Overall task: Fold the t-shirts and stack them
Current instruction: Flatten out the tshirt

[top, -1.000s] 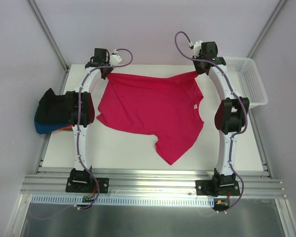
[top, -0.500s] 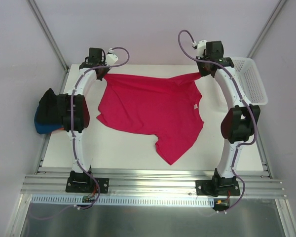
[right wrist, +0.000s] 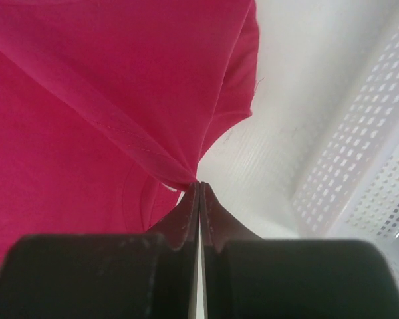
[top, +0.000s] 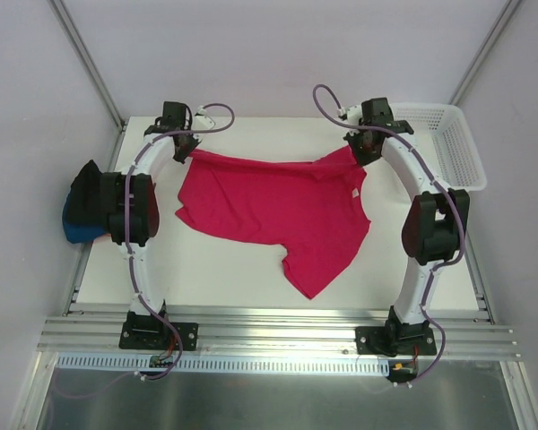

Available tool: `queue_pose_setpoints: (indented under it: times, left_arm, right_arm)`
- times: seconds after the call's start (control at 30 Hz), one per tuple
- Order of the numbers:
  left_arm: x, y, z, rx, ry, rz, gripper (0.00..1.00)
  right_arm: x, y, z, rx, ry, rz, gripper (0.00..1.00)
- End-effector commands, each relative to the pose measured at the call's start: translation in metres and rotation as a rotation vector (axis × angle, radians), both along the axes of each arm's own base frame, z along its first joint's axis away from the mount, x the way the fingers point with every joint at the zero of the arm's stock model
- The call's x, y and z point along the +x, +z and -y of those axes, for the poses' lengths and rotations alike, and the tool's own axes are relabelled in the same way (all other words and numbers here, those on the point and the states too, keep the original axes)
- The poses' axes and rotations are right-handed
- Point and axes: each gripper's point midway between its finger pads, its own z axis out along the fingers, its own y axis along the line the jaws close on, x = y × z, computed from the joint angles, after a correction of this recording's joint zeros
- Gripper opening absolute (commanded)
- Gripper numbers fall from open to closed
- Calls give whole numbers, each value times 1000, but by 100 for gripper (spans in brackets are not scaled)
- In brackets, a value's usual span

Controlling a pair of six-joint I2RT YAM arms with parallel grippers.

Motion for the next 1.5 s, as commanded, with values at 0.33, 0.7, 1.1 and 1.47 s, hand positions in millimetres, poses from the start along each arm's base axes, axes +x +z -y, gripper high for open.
queue_pose_setpoints:
  times: [0.33, 0.7, 1.1, 1.47]
  left_arm:
    - [-8, 8, -9, 20, 35, -9, 0]
    - [-32, -13, -9, 10, 45, -84, 0]
    - [-34, -24, -8, 1, 63, -117, 0]
    - [7, 1, -6, 8, 73, -26, 0]
  right_arm:
    - [-17, 10, 11, -1, -10, -15, 0]
    - [-41, -7, 2, 32, 20, -87, 0]
    - [-47, -18, -4, 31, 34, -116, 0]
    - [11, 11, 2, 5, -20, 31, 0]
